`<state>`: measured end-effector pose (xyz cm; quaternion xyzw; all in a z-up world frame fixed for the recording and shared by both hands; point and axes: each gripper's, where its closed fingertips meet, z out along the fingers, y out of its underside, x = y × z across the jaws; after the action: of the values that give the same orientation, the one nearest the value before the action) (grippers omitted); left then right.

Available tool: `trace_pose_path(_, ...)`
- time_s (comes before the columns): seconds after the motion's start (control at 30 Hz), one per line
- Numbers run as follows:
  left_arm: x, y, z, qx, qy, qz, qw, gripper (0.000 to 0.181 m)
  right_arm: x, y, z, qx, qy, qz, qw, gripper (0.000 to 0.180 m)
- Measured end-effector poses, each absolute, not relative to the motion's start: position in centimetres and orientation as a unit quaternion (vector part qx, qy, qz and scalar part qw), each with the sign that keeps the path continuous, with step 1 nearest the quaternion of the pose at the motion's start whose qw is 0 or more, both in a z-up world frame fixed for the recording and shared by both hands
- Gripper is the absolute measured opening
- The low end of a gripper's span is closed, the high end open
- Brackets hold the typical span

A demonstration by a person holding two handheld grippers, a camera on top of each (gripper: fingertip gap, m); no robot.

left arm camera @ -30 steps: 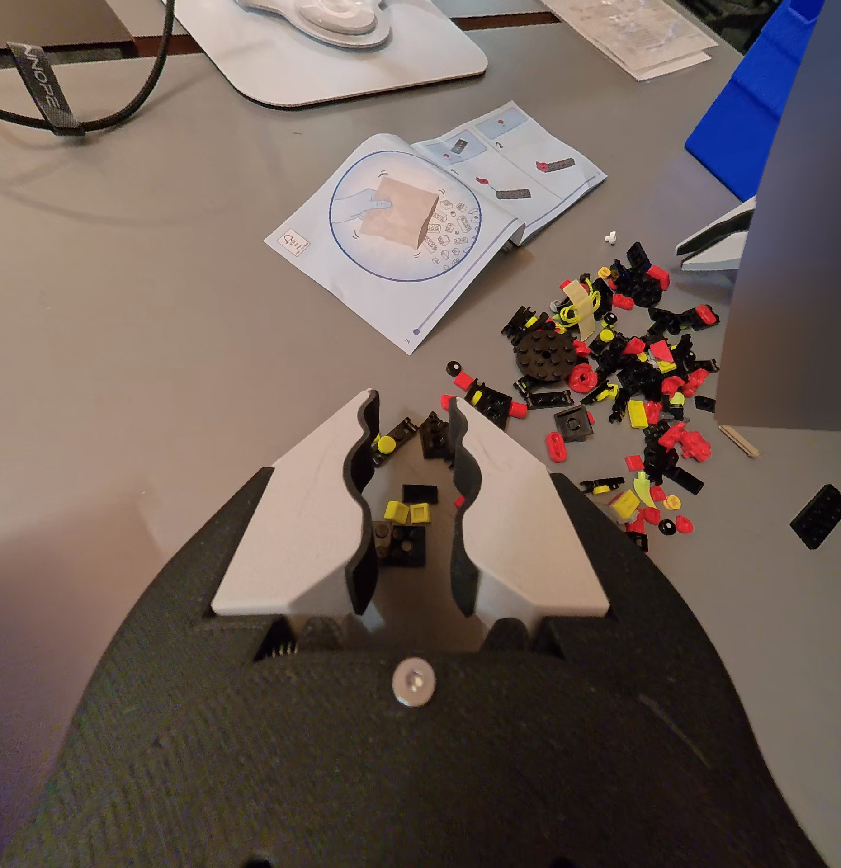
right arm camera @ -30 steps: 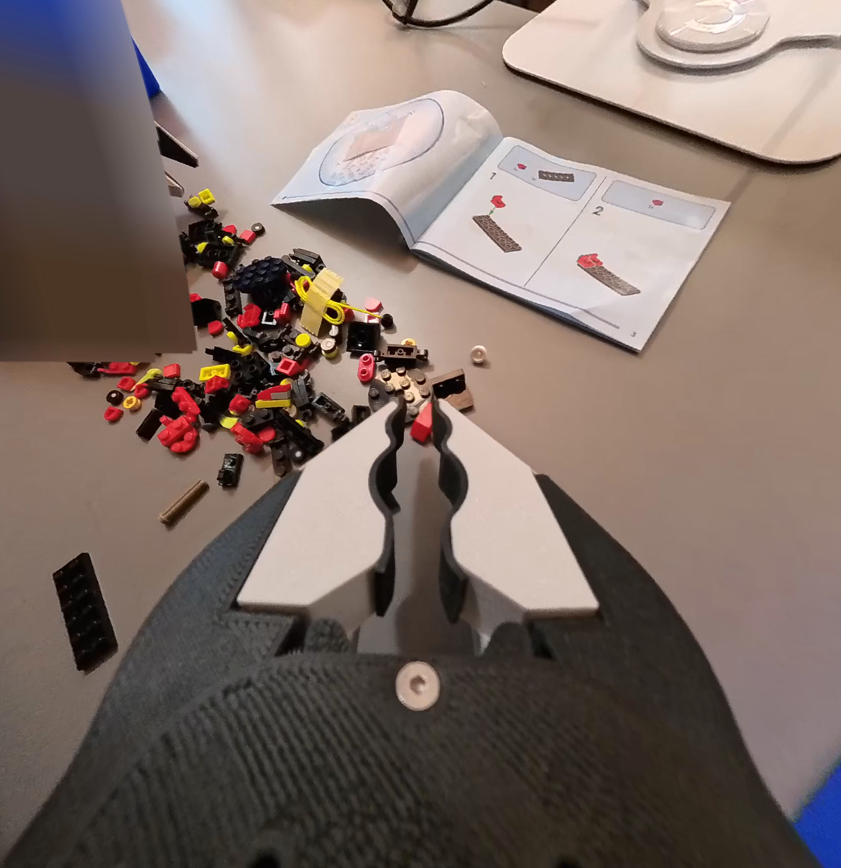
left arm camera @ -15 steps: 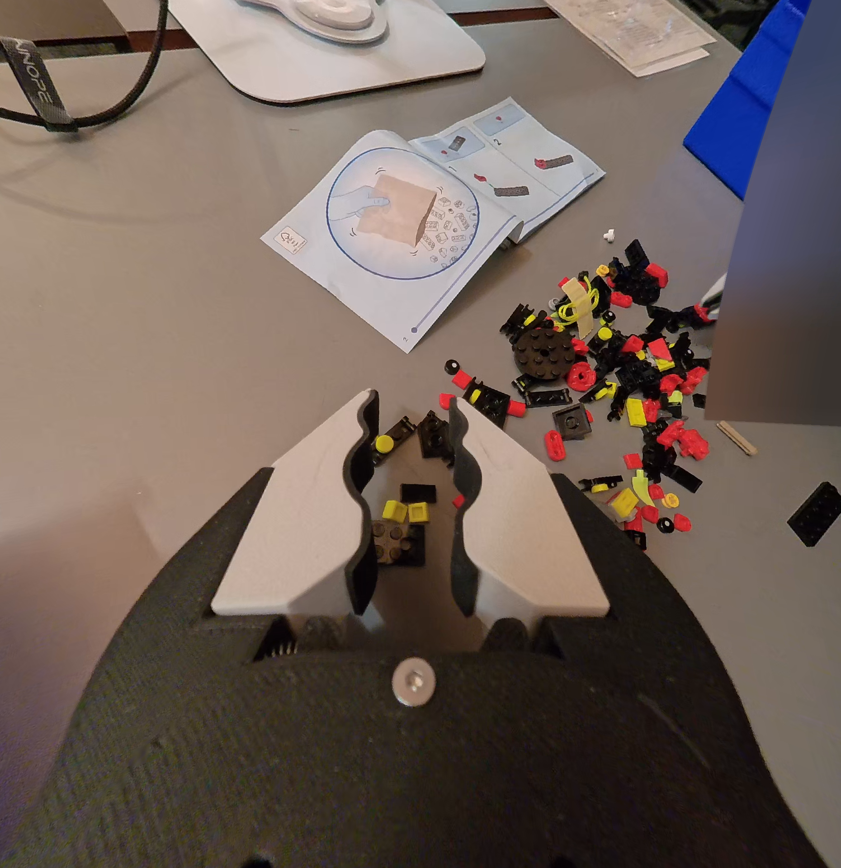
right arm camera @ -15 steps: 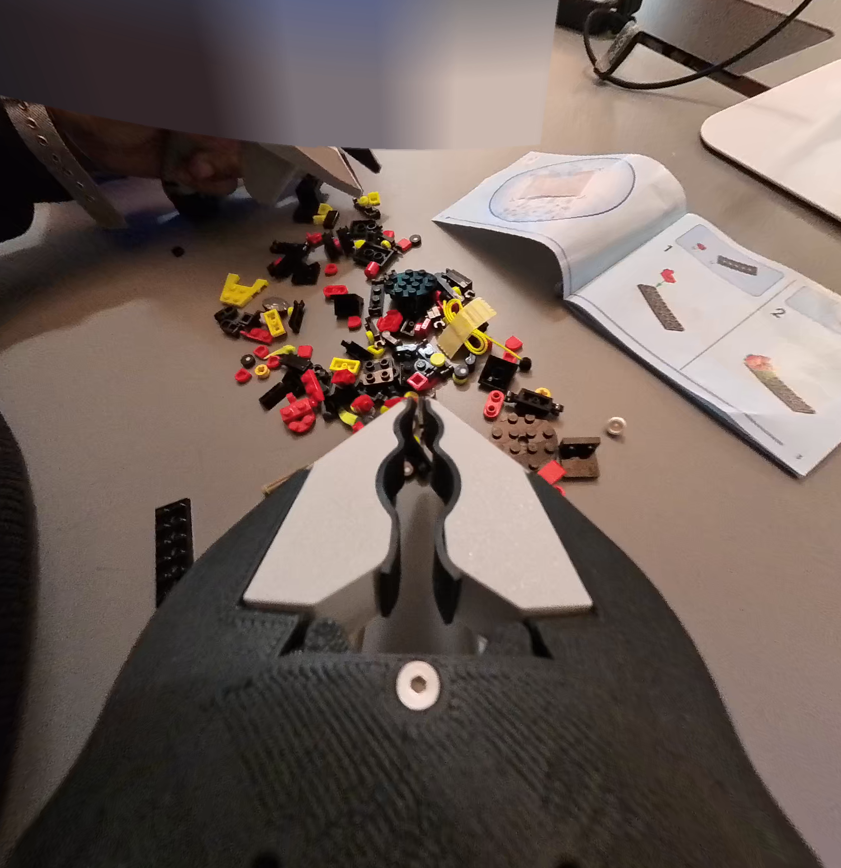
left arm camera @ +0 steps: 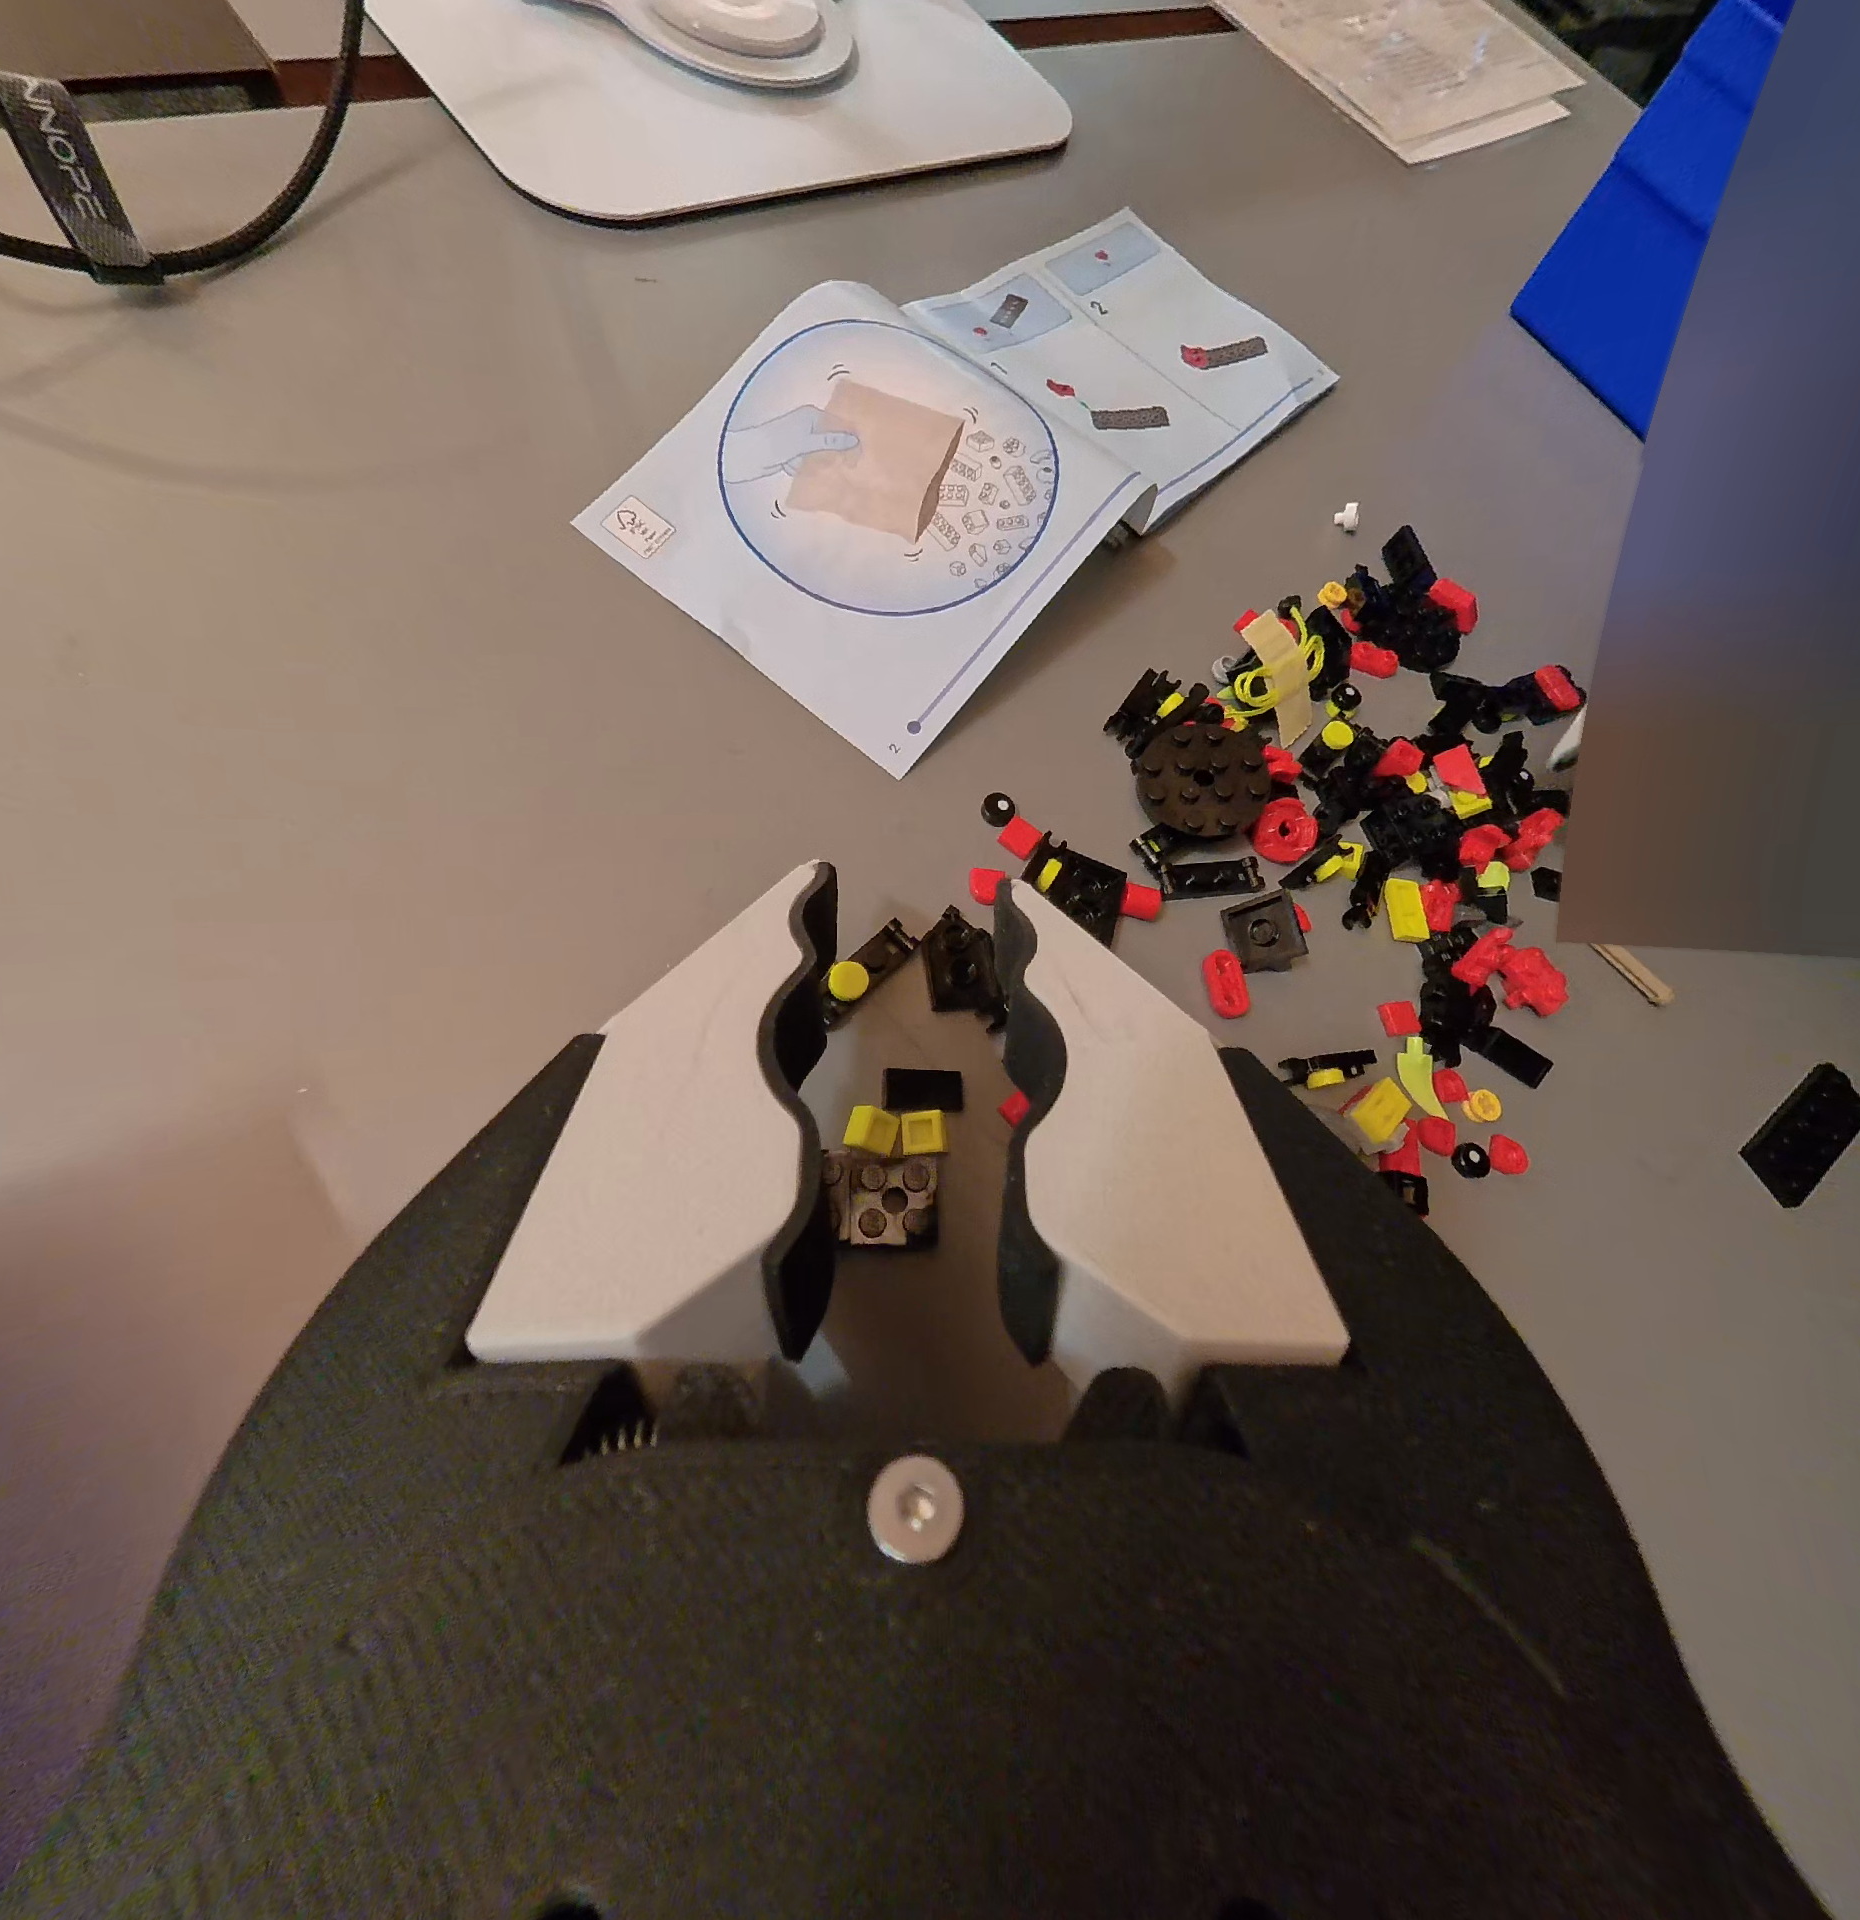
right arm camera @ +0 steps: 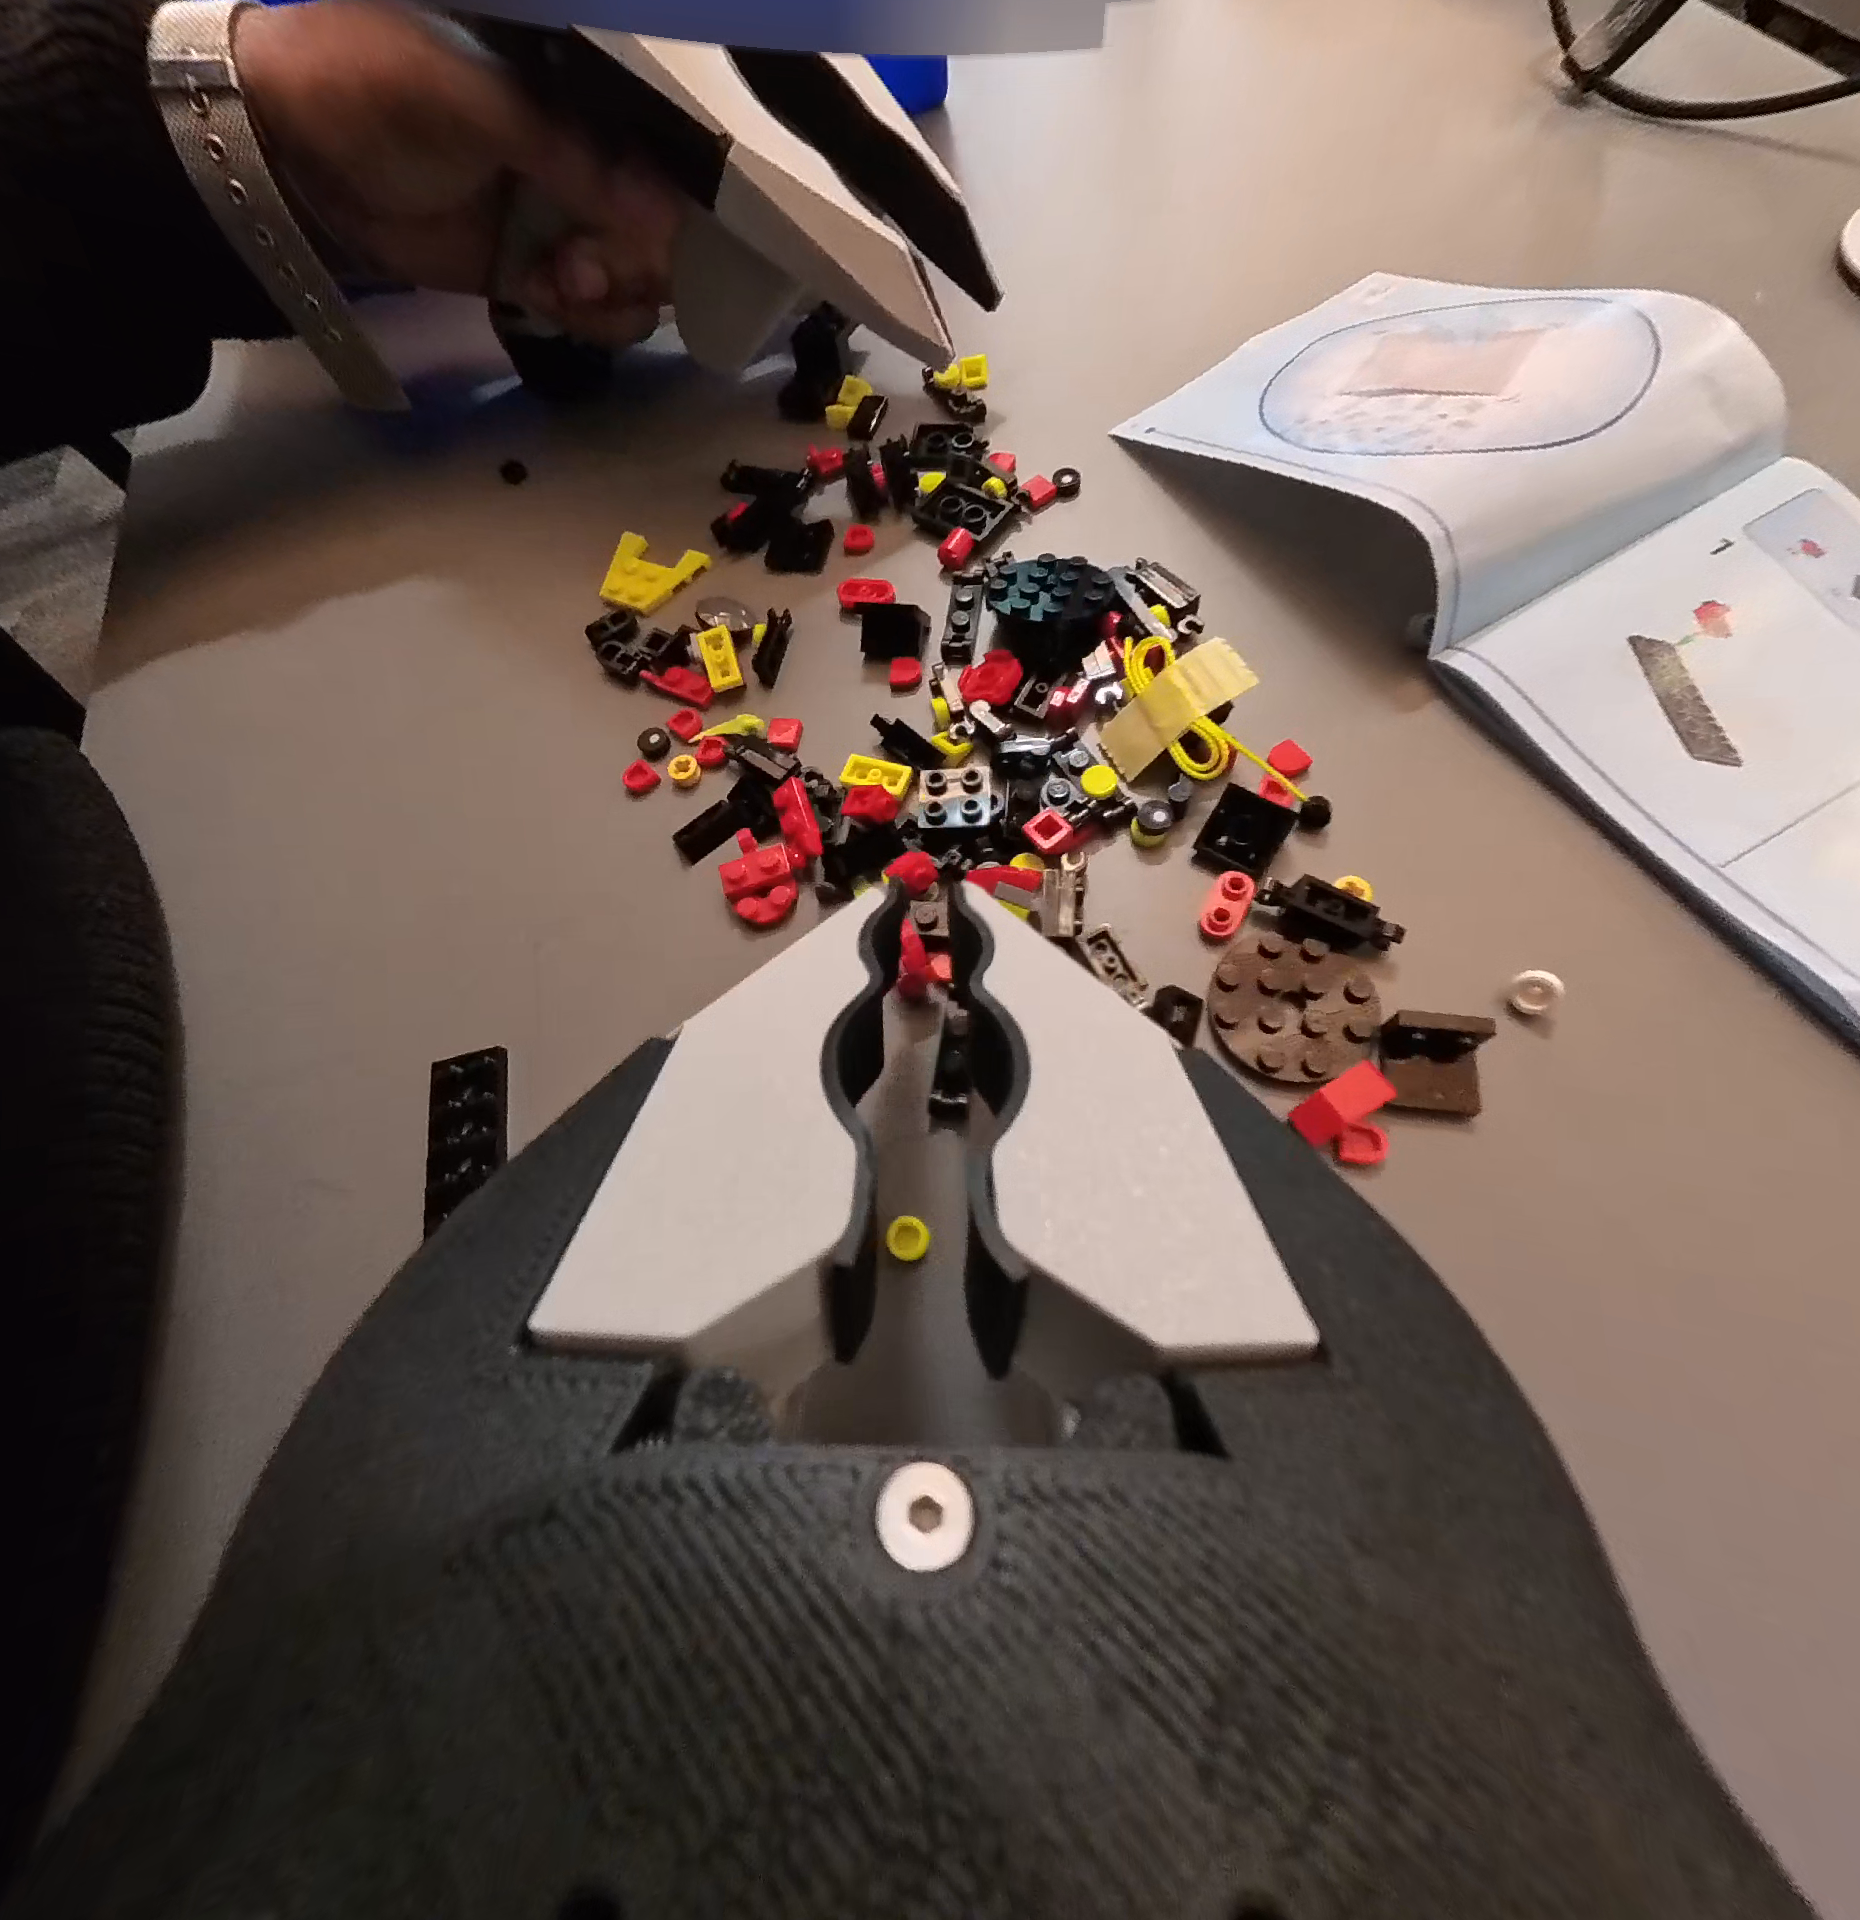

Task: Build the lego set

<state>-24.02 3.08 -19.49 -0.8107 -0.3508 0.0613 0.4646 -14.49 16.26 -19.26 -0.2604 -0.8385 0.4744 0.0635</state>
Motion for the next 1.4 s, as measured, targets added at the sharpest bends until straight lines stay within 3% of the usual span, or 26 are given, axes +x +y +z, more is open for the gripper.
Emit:
trace_pose_path(0.6, -23.6, 3.3, -19.5, -0.817, -0.339, 0.066, 0.462, 0.028, -14.5, 14.7, -20.9, -0.219, -0.875, 0.417, 0.112, 0.005)
trace_pose_path(1.4, -23.7, 3.3, -19.6, -0.818, -0.339, 0.067, 0.459, 0.029, -15.4, 15.6, -18.6, -0.267, -0.826, 0.487, 0.097, 0.005)
